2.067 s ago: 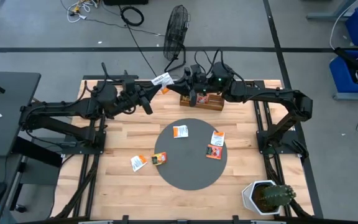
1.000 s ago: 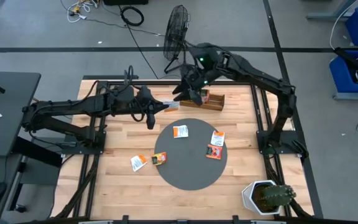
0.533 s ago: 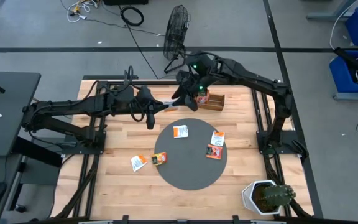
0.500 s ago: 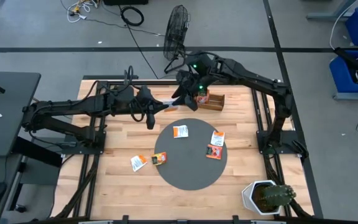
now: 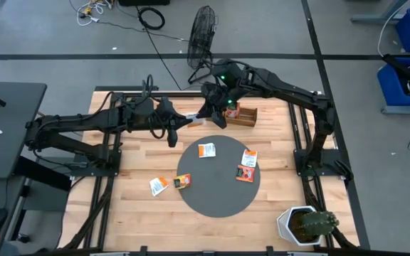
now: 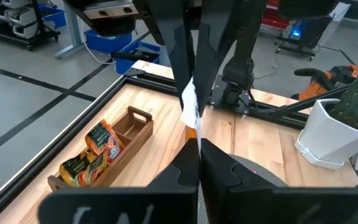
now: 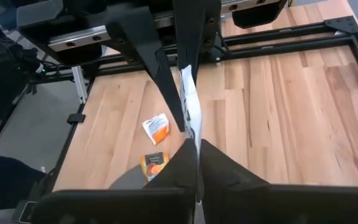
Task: Pick & Place Tea
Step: Put the white tea bag into the right section of the wooden organizer
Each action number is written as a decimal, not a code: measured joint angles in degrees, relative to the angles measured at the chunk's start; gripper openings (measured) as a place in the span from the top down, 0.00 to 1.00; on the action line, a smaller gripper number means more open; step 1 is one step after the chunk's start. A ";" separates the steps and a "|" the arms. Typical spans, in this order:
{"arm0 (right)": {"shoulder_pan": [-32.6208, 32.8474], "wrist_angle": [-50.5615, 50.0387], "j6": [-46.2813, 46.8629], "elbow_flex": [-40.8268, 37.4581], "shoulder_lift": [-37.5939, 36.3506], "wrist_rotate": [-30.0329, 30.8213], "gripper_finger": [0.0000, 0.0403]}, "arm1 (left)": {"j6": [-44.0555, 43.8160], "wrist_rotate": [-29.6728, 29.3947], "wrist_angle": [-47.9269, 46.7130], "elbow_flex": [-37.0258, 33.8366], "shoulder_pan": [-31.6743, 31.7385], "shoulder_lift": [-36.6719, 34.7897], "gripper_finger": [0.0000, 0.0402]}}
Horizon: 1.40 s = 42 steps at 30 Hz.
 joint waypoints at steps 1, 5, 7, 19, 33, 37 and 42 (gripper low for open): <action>0.00 0.00 0.11 0.00 0.00 0.01 0.97 | 0.02 -0.02 -0.08 0.02 -0.01 0.00 0.98; 0.00 -0.35 -0.31 0.00 0.00 0.95 0.99 | 0.05 0.02 -0.81 0.02 -0.01 0.00 0.94; -0.15 -0.73 -0.39 0.00 -0.02 3.03 0.99 | 0.06 0.03 -1.51 0.02 -0.01 0.00 0.91; -7.42 -4.88 -1.56 -9.00 -4.87 4.83 1.00 | -5.49 -1.55 -9.94 0.02 -0.03 -0.02 0.83; -12.94 26.92 1.41 -58.65 -34.95 13.42 1.00 | -4.46 -3.59 -7.74 0.02 -0.05 -0.02 0.83; -14.82 27.90 1.78 -68.31 -41.12 16.21 1.00 | -4.44 -3.61 -5.53 0.02 -0.05 -0.02 0.83; -16.59 30.79 -1.51 -75.63 -44.19 23.08 1.00 | -4.43 -3.60 -3.39 0.02 -0.03 -0.02 0.83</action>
